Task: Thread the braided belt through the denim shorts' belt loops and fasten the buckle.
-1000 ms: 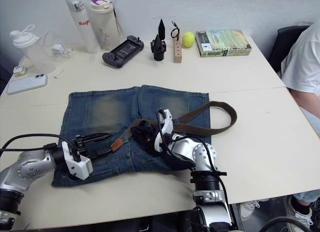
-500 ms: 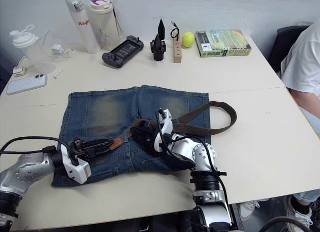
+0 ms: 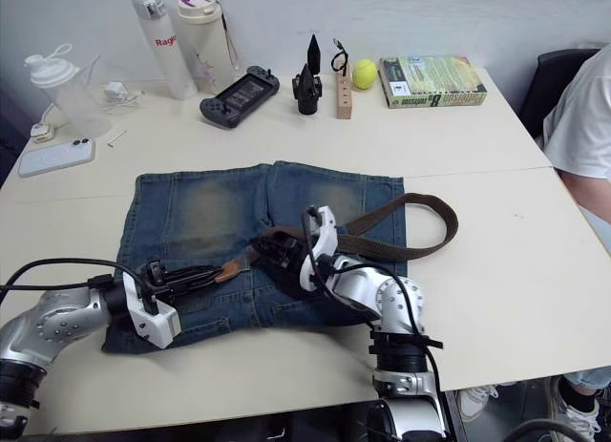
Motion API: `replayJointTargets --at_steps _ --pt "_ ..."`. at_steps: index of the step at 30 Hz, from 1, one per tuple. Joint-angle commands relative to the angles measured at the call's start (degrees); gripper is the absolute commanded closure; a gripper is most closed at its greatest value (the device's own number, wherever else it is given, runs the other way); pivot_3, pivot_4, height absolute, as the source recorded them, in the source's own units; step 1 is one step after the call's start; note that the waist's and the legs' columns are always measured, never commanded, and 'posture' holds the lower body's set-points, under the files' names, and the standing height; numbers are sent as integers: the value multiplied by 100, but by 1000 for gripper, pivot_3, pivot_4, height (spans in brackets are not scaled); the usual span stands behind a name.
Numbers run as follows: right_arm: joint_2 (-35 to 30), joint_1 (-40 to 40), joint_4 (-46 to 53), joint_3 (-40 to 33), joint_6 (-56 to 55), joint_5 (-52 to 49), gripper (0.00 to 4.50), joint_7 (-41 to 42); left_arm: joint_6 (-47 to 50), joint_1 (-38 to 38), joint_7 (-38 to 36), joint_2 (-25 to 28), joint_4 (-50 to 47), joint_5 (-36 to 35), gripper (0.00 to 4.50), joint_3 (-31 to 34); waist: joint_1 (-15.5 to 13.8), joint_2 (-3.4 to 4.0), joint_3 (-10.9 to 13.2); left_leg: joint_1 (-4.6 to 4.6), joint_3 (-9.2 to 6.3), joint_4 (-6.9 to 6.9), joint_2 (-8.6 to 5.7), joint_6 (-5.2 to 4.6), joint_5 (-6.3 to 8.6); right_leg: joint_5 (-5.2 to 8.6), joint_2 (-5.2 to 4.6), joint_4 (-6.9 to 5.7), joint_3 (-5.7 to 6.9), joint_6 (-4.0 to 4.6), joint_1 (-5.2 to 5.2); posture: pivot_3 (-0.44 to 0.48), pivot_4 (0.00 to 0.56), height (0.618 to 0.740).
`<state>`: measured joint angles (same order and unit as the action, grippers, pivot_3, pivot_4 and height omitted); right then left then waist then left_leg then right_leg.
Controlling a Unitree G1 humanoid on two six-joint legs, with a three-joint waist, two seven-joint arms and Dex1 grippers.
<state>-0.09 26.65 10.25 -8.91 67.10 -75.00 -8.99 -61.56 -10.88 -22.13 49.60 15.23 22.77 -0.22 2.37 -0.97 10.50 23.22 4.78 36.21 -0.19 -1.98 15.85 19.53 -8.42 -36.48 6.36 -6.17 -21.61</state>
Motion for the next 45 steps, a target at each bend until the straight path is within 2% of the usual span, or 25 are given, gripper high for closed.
replayJointTargets --at_steps 1,2,6,7,10,13,17,21,24,32,35,39,45 --pt "-938 -183 1471 -174 169 -509 298 432 207 -16 -10 -10 -371 -260 4500 -15 -47 -2 -1 0 3 3 -3 -7 4 -2 -4 1 0 -3 1 0 150 740" --pt "-1478 -273 1974 -84 122 -249 23 869 269 5 -63 11 -454 -345 4500 -50 -65 0 0 0 8 5 -3 -11 6 -3 -5 8 2 -5 2 0 150 740" --pt "-3239 -737 3302 521 -573 1200 23 2308 490 66 -229 54 -724 -609 4500 -107 -83 6 4 4 30 5 3 -17 7 -2 -4 41 9 -5 4 0 150 740" --pt "-3863 -1010 3529 871 -980 1924 23 2709 593 62 -315 85 -828 -785 4500 -121 -85 2 2 0 33 3 3 -18 8 -2 -5 44 9 -5 6 0 150 740" --pt "-5095 -1767 3663 1760 -2398 3822 23 3562 810 84 -572 201 -1122 -1240 4500 -141 -95 -5 1 -2 39 6 3 -19 9 -3 -4 46 18 -8 8 0 150 740" --pt "-5608 -2481 3296 2464 -3958 5430 23 3974 980 192 -913 456 -1466 -1737 4500 -118 -102 -8 2 -4 45 15 1 -19 8 -6 -5 45 36 -12 10 0 150 740" --pt "-5645 -2700 2818 2933 -4861 6803 23 3975 1139 321 -1132 638 -1643 -2021 4500 -11 -96 -8 2 -10 48 29 1 -20 6 -8 -4 45 43 -16 18 0 150 740" --pt "-5423 -2694 2308 3278 -4954 7875 23 3795 1308 256 -1206 556 -1682 -2016 4500 18 -111 -12 0 -11 44 47 5 -20 6 -8 0 48 47 -16 24 0 150 740" --pt "-5082 -2736 2083 3097 -4811 8164 772 3537 1333 217 -1243 480 -1693 -1944 4500 0 -121 -21 -5 -14 39 60 10 -18 7 -8 4 50 50 -16 33 0 150 740" --pt "-4812 -2738 1777 2283 -3987 8092 4472 3628 1292 41 -1333 306 -1584 -1775 4500 -98 -285 -20 -5 -15 36 94 8 -28 21 -11 -3 49 44 -21 50 0 150 740" --pt "-4889 -2668 1566 1937 -3848 8093 4472 3728 1238 9 -1350 256 -1585 -1719 4500 -110 -368 -20 -5 -15 35 100 4 -34 25 -15 -5 51 45 -26 56 0 150 740" --pt "-5296 -2547 800 1307 -4258 8198 4472 3828 1186 33 -1371 235 -1568 -1657 4500 -132 -417 -14 -1 -14 35 101 -4 -40 28 -17 -11 55 46 -30 59 0 150 740" --pt "-5582 -2179 -259 1242 -4981 8368 4472 3980 1128 -28 -1369 180 -1555 -1596 4500 -192 -389 -12 0 -13 37 100 -8 -46 28 -22 -8 57 52 -39 61 0 150 740"
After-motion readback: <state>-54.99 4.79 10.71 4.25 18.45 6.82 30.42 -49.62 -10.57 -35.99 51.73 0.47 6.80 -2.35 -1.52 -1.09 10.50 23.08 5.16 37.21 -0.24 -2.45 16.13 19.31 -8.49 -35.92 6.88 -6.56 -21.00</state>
